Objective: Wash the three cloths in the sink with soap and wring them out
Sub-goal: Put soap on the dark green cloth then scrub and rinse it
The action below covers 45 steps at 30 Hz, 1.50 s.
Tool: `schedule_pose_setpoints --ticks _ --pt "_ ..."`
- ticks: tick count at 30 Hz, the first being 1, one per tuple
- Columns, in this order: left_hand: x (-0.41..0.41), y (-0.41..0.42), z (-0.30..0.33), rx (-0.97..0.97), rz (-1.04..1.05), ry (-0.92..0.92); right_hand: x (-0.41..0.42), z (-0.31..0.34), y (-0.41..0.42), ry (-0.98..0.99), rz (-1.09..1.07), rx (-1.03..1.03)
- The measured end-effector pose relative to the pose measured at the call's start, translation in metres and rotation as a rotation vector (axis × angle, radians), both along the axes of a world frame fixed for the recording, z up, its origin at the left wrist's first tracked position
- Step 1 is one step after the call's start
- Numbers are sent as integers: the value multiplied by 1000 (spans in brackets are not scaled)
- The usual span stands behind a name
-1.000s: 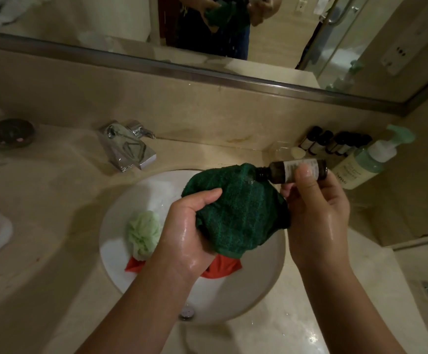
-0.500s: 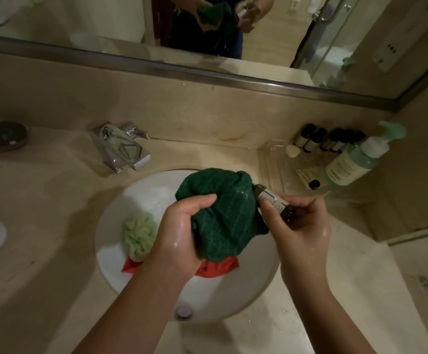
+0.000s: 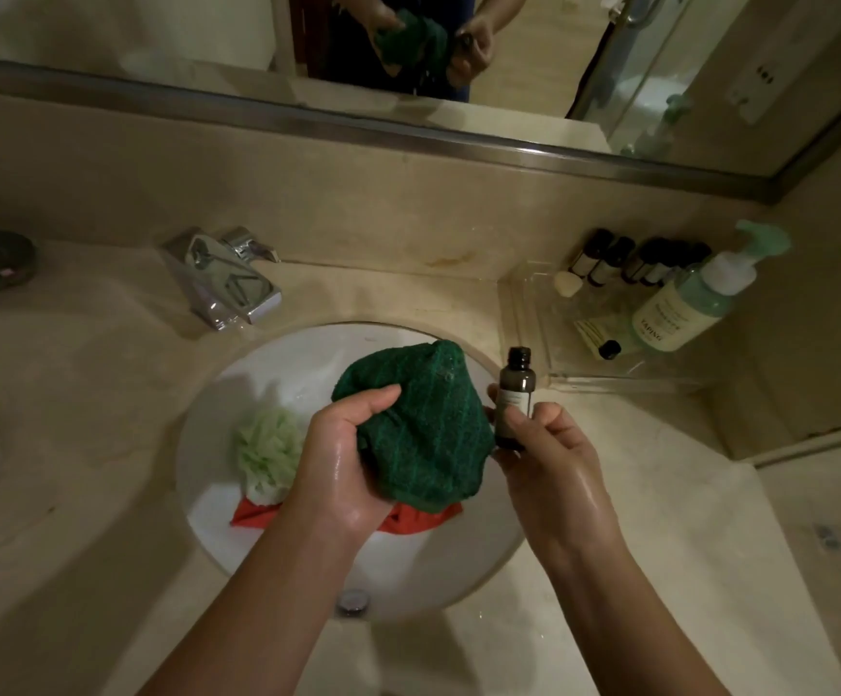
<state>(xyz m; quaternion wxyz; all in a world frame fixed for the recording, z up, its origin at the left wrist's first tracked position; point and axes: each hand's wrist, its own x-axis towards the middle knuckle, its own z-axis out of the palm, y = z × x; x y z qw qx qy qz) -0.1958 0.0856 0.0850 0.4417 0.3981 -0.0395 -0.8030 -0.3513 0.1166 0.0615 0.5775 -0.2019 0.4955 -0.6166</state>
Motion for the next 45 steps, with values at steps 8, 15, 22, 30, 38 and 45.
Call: schedule_pose_setpoints --ticks 8,15,22,30,38,45 --pt "-10 3 -40 124 -30 -67 -34 -46 -3 614 -106 73" --pt "-19 9 -62 173 -45 -90 -72 -88 -16 867 -204 178" --pt "-26 9 -68 175 -42 -66 -93 -113 -29 832 -178 242" --pt "-29 6 -69 162 -36 -56 -99 -119 -27 963 -155 326" --pt "-29 7 -69 149 -16 -53 -96 -118 -14 1120 -258 311" --pt "-15 11 -76 123 6 -88 -19 -98 1 990 77 -212"
